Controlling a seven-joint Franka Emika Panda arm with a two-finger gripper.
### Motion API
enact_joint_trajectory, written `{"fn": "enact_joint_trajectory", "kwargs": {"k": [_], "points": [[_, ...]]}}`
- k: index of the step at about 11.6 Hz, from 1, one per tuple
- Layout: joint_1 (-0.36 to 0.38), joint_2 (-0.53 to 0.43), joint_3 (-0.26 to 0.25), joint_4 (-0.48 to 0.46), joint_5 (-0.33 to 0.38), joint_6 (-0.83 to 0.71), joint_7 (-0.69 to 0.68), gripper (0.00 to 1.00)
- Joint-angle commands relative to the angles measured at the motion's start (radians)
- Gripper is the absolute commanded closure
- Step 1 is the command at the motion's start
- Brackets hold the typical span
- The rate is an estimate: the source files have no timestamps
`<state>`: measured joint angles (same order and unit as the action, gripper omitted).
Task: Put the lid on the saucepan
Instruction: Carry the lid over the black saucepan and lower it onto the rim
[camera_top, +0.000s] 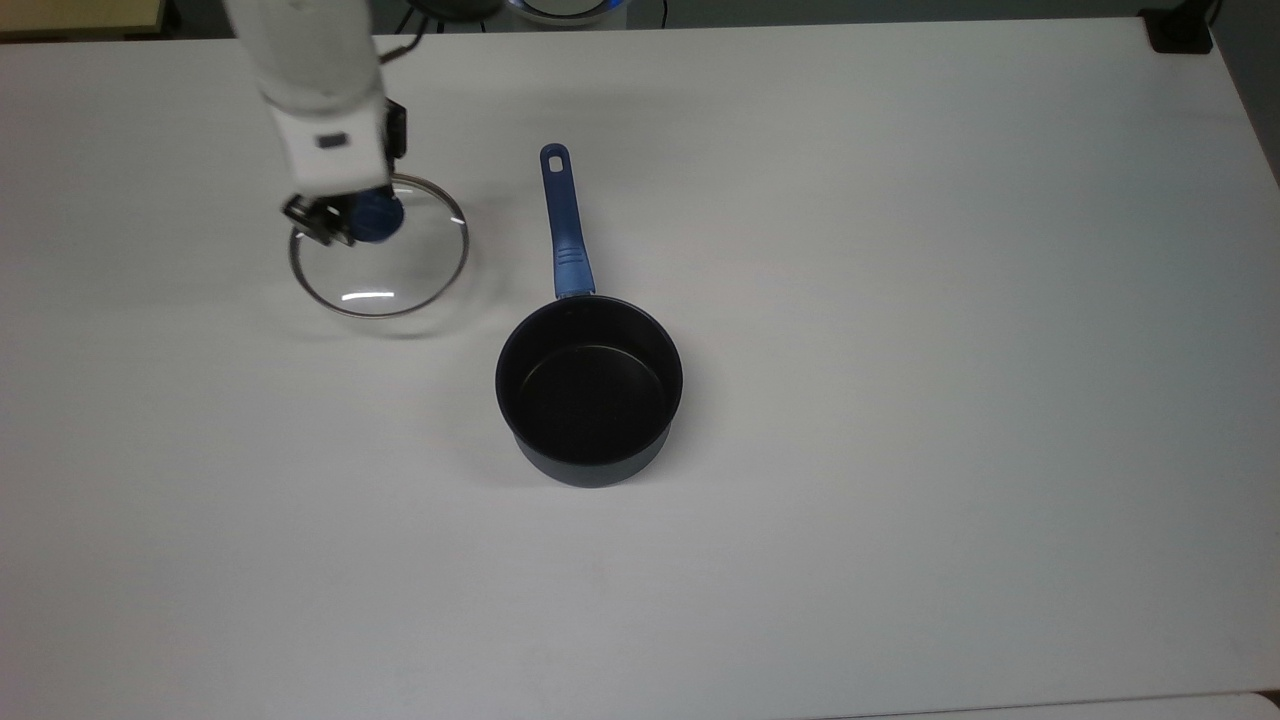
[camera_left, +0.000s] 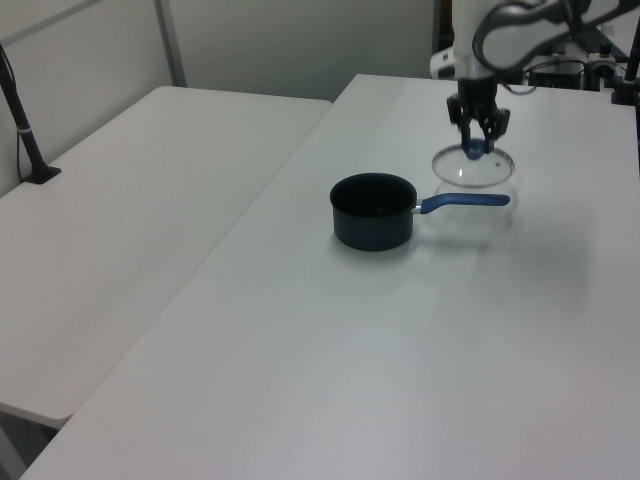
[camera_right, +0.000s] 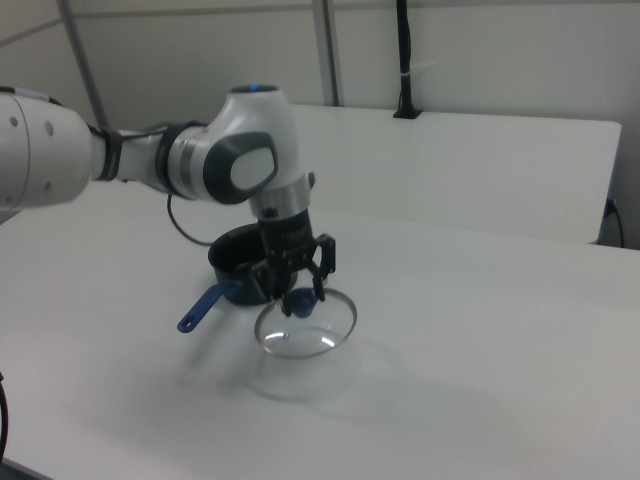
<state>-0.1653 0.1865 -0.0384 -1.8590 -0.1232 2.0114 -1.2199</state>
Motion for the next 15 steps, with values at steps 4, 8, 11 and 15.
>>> {"fn": "enact_joint_trajectory", "kwargs": {"k": [4,8,11,15], "points": [[0.062,0.122,0.011,0.32,0.12,-0.167,0.611,0.54],[0.189,0.162,0.011,0.383,0.161,-0.155,0.896,0.53],[0.266,0.221,0.011,0.443,0.16,-0.082,1.025,0.53],[0.293,0.254,0.011,0.437,0.155,-0.049,1.05,0.53]]}}
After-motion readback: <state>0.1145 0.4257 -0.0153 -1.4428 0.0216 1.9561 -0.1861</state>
